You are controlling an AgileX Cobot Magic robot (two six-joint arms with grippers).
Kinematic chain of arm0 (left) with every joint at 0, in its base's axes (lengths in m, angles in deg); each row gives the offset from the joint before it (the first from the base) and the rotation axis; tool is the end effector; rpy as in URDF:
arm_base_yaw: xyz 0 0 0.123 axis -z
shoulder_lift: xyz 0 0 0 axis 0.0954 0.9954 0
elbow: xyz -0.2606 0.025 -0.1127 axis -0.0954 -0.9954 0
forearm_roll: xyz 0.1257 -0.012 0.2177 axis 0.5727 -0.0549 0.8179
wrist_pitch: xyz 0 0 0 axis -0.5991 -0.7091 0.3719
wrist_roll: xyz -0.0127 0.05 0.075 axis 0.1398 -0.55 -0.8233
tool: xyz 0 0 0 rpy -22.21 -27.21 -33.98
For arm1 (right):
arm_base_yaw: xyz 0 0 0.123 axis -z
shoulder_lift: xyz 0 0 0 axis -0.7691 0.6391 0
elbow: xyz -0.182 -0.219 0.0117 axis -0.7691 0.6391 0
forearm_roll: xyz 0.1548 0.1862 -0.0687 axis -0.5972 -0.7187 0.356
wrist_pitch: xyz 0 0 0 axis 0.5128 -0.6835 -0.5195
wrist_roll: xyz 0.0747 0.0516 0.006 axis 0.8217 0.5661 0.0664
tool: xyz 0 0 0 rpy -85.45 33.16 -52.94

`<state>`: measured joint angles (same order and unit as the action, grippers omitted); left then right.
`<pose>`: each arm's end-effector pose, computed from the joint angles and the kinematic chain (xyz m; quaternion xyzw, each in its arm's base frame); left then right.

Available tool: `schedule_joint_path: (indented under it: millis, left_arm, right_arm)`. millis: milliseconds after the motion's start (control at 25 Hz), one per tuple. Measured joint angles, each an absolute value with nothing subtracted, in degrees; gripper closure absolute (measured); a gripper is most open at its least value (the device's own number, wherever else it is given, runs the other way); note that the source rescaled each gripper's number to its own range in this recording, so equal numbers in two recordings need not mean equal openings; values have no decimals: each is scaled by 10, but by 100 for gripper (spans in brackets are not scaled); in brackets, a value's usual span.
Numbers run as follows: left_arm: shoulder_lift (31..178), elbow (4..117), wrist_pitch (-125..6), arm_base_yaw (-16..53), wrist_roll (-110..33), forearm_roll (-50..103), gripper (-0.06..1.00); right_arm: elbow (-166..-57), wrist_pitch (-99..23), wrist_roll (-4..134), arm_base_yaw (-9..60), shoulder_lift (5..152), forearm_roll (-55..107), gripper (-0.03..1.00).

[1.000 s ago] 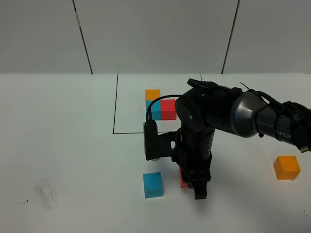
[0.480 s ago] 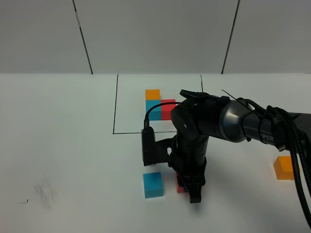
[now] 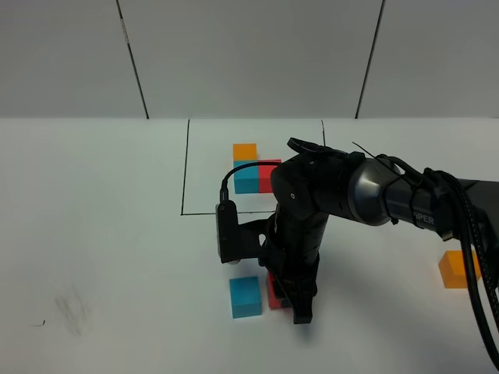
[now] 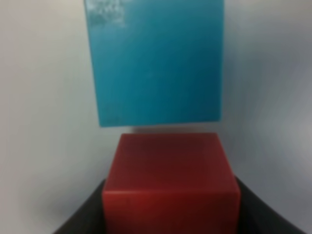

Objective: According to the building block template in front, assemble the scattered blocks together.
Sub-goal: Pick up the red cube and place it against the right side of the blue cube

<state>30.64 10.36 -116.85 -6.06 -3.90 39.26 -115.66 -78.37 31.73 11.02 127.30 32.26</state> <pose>-0.0074 -0.0015 0.2792 -0.0093 0.8504 -0.0094 0.5260 0.3226 0.2660 0.1362 -0.7339 0.6754 -0.0001 0.0724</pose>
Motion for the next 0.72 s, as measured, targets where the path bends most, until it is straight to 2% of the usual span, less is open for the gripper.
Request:
schedule_joint_path:
  millis: [720]
  left_arm:
    - [306, 104, -1168, -61, -39, 393, 15]
  right_arm:
    - [-1157, -779, 293, 110, 1284, 300, 96]
